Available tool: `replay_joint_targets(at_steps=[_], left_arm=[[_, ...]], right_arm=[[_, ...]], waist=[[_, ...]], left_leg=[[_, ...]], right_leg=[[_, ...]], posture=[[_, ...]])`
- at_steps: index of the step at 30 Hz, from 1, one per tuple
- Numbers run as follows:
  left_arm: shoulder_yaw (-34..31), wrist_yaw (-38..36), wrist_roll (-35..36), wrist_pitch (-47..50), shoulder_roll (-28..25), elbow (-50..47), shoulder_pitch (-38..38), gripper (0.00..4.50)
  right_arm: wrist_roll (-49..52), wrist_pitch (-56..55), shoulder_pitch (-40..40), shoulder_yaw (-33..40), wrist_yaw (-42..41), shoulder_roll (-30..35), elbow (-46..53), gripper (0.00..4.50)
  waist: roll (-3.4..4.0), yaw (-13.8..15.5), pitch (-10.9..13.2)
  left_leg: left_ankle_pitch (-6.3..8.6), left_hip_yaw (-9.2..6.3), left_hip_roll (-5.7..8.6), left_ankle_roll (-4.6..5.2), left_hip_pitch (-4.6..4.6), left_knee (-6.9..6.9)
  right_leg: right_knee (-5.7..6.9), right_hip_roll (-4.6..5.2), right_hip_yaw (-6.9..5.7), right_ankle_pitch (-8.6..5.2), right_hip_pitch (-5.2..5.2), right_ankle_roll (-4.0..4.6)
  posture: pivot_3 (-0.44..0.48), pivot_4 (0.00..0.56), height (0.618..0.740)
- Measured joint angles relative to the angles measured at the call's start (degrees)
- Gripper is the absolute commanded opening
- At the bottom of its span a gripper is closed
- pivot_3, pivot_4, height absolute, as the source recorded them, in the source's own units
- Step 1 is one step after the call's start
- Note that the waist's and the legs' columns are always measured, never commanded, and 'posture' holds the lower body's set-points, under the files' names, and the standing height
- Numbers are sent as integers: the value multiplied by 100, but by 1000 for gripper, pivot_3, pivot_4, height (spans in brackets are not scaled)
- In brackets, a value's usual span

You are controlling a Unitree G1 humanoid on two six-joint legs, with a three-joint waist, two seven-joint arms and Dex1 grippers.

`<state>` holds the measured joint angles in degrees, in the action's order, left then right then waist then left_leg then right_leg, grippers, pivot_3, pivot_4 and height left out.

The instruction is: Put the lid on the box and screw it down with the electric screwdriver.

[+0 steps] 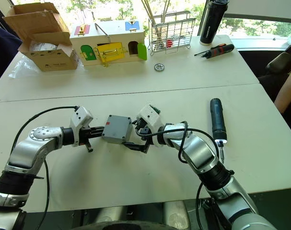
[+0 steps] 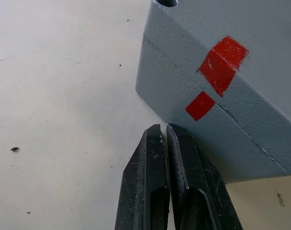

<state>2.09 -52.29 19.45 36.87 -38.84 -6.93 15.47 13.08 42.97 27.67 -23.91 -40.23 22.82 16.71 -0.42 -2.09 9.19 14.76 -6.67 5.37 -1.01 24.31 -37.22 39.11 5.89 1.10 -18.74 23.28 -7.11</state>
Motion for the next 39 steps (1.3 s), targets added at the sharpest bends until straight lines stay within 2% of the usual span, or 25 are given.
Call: replay_joint_targets(at_steps=[5, 10, 12, 15, 18, 22, 25, 30, 38, 39], left_arm=[[0, -31, 28, 36, -19, -23, 5, 139], [-47, -194, 115, 39, -271, -27, 66, 139], [-138, -305, 200, 93, -480, -33, 94, 139], [-454, -579, 490, 319, -923, -158, 180, 139], [-685, -845, 926, 607, -1165, -629, 350, 139], [-696, -1038, 1448, 972, -1313, -1456, 411, 139], [-565, -1115, 1631, 1134, -1428, -1817, 512, 139], [-372, -1076, 1702, 1183, -1459, -2073, 719, 139], [286, -887, 1281, 979, -1598, -2347, 644, 139], [303, -869, 1263, 977, -1597, -2349, 620, 139]], right_arm=[[-49, -78, 4, 12, 36, -44, -51, 4479], [28, -67, -68, 185, -15, 84, 144, 4479], [205, 24, -196, 472, -114, 328, 509, 4479], [662, 218, -624, 1275, -304, 880, 1293, 4479], [987, 235, -996, 2001, -255, 972, 1765, 4479], [1064, 240, -1588, 2387, -114, 1245, 1920, 4479], [1047, 287, -1899, 2401, -85, 1396, 1788, 4479], [1018, 240, -1933, 2156, -52, 1422, 1711, 4479], [595, -455, -1875, 1665, 18, 1243, 990, 4479], [564, -517, -1875, 1627, 17, 1237, 949, 4257]], waist=[[0, -8, 0], [0, -10, 0], [0, -3, 0], [0, 21, 0], [0, 43, 0], [0, 101, 0], [0, 121, 0], [0, 121, 0], [0, 137, 0], [-1, 132, 0]], left_leg=[[0, 0, 0, 0, 0, 0], [0, 0, 0, 0, 0, 1], [0, -1, 0, 0, 1, 1], [1, -3, 1, 1, 2, 1], [1, -1, -2, 1, 1, 0], [1, 3, -3, 1, -1, 1], [0, 10, -4, 1, -1, -3], [0, 11, -10, 0, -3, -5], [0, 14, -7, 0, -3, -3], [0, 14, -7, 0, -3, -3]], right_leg=[[0, 0, 0, 0, 0, 0], [0, 0, 0, 0, 1, 0], [0, 1, 0, 0, 1, 0], [-3, 1, 1, 0, -1, 0], [-4, 2, 5, 0, -4, 0], [-4, 1, 14, 0, -5, 0], [-4, 0, 17, 0, -6, 0], [-4, -4, 16, 0, -7, 0], [-7, -7, 15, 0, -8, 0], [-7, -8, 15, 0, -8, 0]], posture=[[0, 150, 740], [0, 150, 740], [0, 150, 740], [0, 150, 740], [0, 150, 740], [0, 150, 740], [0, 150, 740], [0, 150, 740], [0, 150, 740], [0, 150, 740]])
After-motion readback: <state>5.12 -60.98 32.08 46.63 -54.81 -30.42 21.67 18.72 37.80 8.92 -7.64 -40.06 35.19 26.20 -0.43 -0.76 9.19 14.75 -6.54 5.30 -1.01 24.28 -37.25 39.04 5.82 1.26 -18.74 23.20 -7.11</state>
